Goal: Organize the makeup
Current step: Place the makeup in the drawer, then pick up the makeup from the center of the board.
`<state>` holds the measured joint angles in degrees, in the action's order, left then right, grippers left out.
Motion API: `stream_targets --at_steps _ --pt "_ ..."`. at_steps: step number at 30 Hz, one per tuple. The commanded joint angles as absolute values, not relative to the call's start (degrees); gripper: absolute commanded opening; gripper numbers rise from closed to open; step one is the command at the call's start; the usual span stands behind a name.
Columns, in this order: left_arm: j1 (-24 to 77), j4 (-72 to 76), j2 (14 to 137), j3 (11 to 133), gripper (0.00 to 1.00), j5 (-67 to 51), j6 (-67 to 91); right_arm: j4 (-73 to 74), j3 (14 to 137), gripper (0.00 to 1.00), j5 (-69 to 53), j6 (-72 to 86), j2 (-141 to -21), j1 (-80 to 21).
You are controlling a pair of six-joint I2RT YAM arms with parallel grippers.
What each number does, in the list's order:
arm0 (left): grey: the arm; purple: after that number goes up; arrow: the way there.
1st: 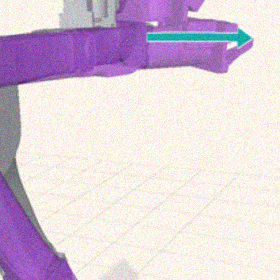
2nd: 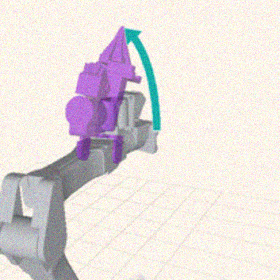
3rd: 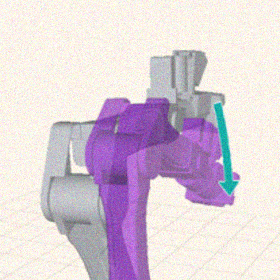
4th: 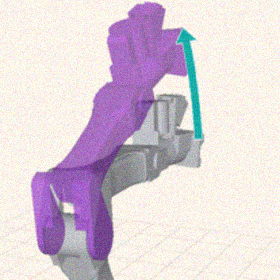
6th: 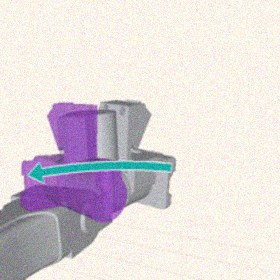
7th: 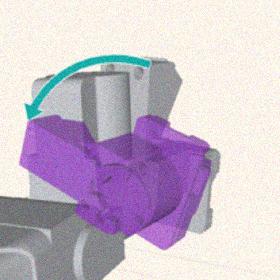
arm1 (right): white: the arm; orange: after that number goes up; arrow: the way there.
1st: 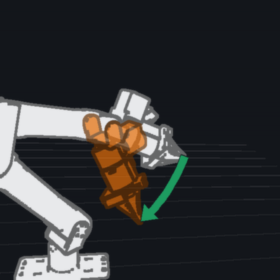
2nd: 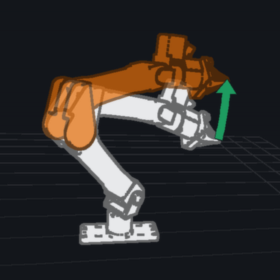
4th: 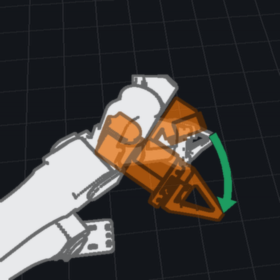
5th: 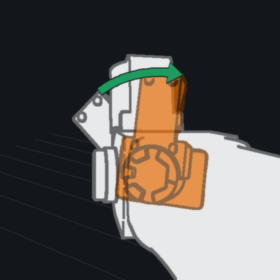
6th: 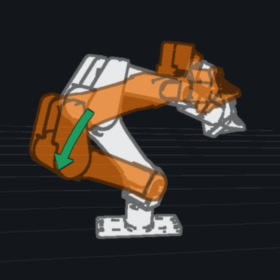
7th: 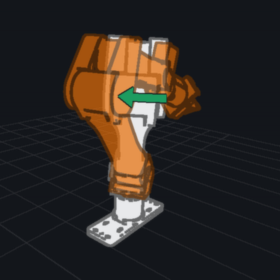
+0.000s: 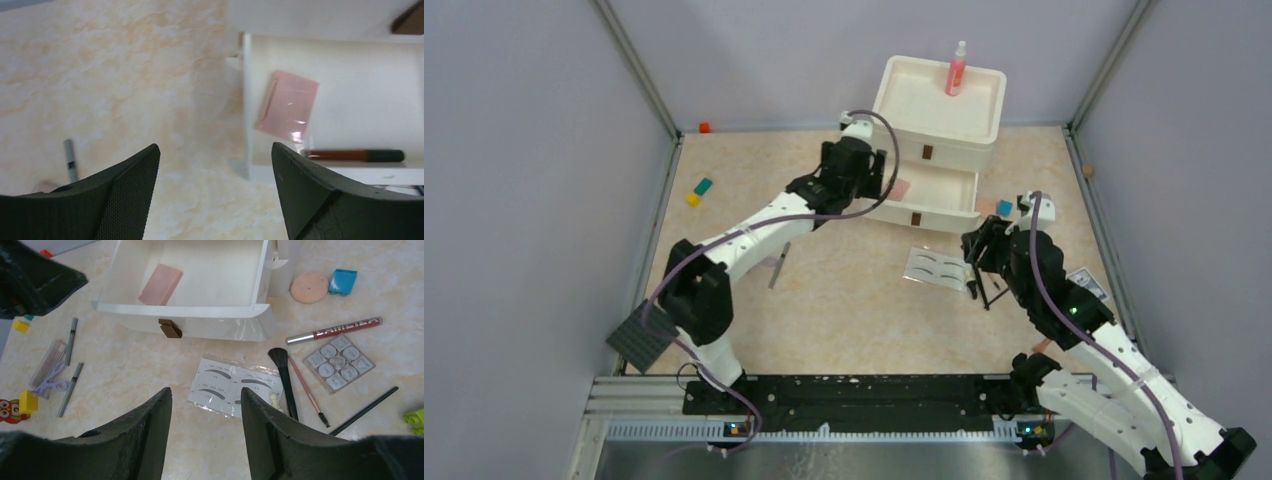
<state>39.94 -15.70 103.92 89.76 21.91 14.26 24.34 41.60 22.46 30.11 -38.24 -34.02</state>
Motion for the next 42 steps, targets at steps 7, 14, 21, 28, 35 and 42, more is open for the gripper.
stream_targets --at_steps 7,14,21,28,35,42 --pt "19.94 -15.09 79.02 65.71 0.88 22.43 21.12 20.41 40.06 0.52 19.98 29.59 -38.89 -34.63" --pt "10.92 -12.31 78.39 54.83 0.89 19.92 20.23 19.69 39.60 0.52 18.09 29.51 -40.00 -34.64" --pt "5.25 -9.70 84.94 53.73 0.86 16.01 18.51 19.94 39.89 0.52 17.08 29.10 -40.87 -34.63" --pt "3.96 -8.08 92.48 55.73 0.83 15.14 17.19 20.93 40.26 0.52 16.78 28.34 -41.30 -34.63" --pt "4.03 -11.93 92.91 57.57 0.83 14.33 17.69 21.01 39.95 0.52 17.03 28.36 -41.61 -34.63" --pt "6.82 -11.82 81.81 55.20 0.85 10.74 18.87 26.21 41.63 0.52 24.66 29.78 -44.04 -34.63"
